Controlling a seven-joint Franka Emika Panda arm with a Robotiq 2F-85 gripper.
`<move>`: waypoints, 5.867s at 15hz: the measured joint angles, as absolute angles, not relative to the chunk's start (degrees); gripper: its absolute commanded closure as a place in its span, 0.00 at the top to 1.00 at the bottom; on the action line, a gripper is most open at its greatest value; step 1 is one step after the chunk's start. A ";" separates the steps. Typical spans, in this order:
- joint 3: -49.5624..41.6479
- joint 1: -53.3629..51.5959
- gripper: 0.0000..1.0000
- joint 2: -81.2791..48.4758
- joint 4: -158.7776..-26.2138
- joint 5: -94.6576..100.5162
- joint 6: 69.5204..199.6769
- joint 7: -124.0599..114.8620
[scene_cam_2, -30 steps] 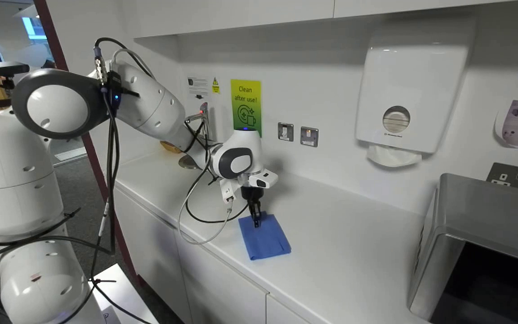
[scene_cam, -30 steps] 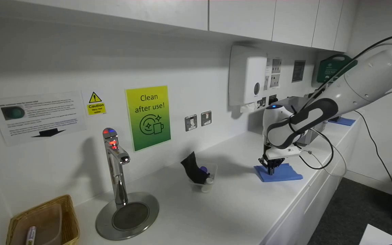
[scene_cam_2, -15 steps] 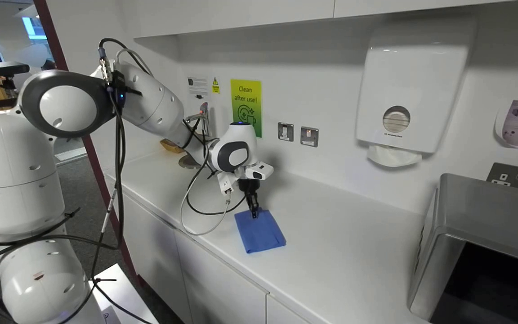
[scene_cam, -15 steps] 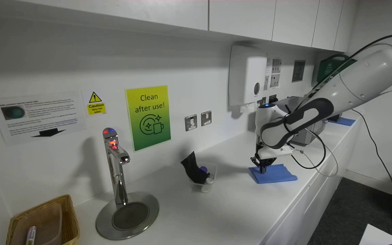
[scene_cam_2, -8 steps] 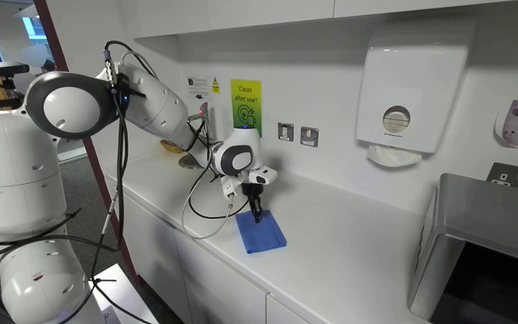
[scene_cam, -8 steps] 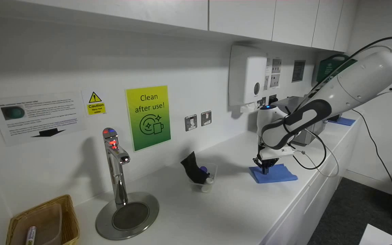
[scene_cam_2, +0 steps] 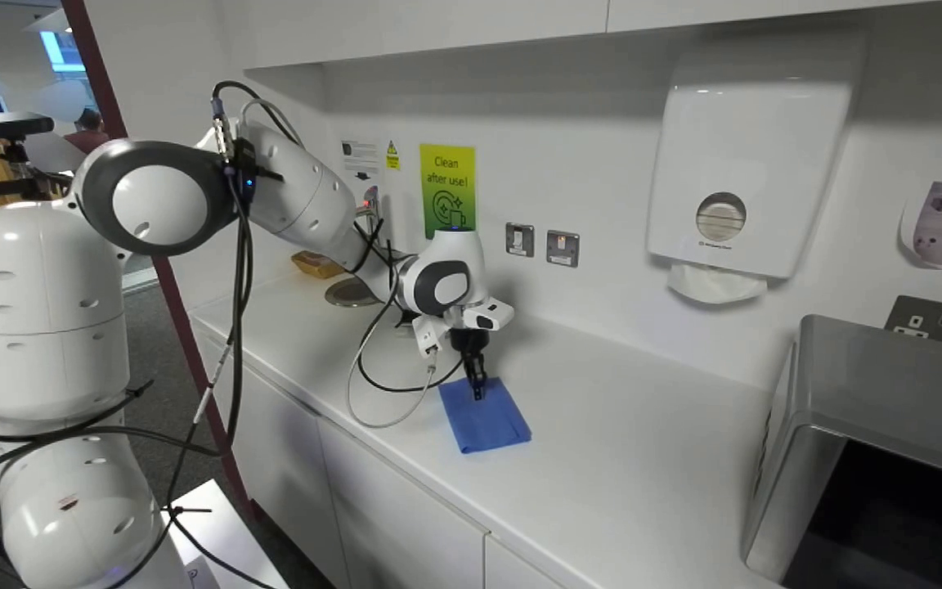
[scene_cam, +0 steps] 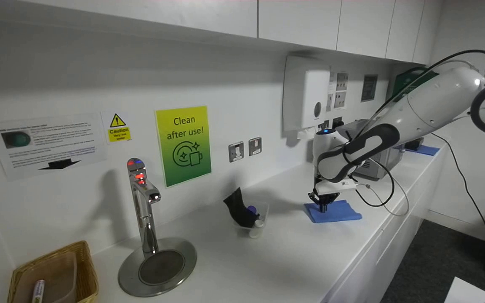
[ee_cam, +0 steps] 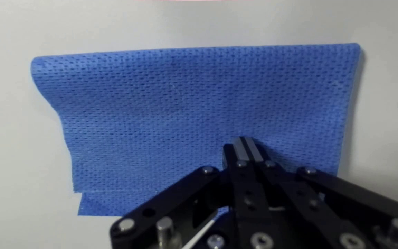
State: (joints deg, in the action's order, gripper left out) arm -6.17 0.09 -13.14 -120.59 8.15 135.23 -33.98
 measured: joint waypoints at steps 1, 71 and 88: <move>-6.17 0.05 0.00 -13.83 -119.61 8.18 134.92 -34.19; -6.02 -0.63 0.00 -13.05 -120.15 1.94 134.05 -26.81; -16.68 11.77 0.00 -9.80 -125.31 -2.37 134.04 -26.77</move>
